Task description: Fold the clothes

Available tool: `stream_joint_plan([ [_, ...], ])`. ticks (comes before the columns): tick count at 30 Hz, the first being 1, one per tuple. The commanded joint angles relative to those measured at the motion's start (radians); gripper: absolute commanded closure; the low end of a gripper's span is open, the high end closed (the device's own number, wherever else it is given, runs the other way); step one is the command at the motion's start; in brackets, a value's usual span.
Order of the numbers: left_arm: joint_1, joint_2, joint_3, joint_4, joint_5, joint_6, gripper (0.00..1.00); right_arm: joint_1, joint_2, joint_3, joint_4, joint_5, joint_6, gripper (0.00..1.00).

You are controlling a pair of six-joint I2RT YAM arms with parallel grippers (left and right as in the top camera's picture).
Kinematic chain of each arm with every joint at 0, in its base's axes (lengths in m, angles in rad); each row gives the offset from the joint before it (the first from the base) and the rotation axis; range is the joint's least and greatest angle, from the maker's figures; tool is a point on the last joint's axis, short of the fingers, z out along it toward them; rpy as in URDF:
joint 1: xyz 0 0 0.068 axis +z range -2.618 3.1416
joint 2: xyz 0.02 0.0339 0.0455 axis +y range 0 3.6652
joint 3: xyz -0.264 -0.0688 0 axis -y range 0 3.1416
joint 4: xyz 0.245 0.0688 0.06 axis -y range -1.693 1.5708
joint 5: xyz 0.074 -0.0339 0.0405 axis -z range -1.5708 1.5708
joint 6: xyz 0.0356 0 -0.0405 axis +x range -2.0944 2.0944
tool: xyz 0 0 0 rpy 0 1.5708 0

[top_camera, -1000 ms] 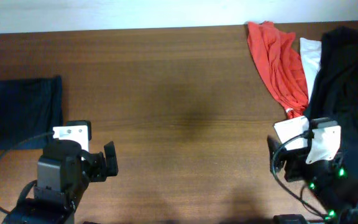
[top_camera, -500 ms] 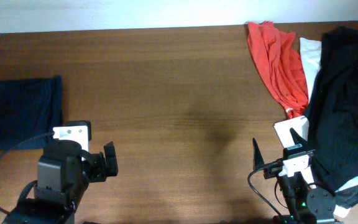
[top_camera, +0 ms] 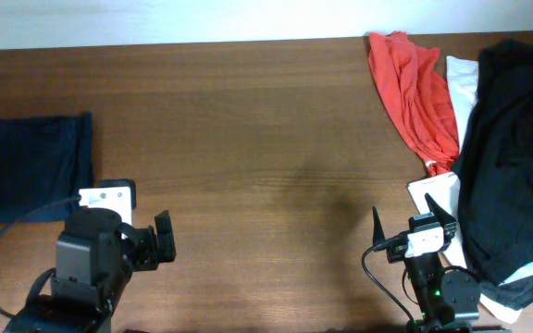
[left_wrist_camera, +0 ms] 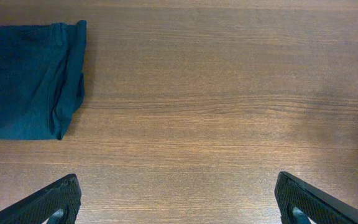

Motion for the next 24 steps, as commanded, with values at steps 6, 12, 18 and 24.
stream_joint_plan([
  [6, 0.002, -0.004, -0.001, 0.001, -0.011, -0.008, 0.01, -0.006, -0.01, -0.005, -0.006, -0.002, 0.008, 0.01],
  [12, 0.002, -0.004, -0.001, 0.001, -0.011, -0.008, 0.01, -0.006, -0.01, -0.005, -0.006, -0.002, 0.008, 0.01],
  [18, 0.002, -0.004, -0.001, 0.001, -0.011, -0.008, 0.01, -0.006, -0.01, -0.005, -0.006, -0.002, 0.008, 0.01],
  [24, 0.037, -0.028, -0.021, -0.029, -0.047, 0.008, 0.01, -0.006, -0.01, -0.005, -0.006, -0.002, 0.008, 0.01],
])
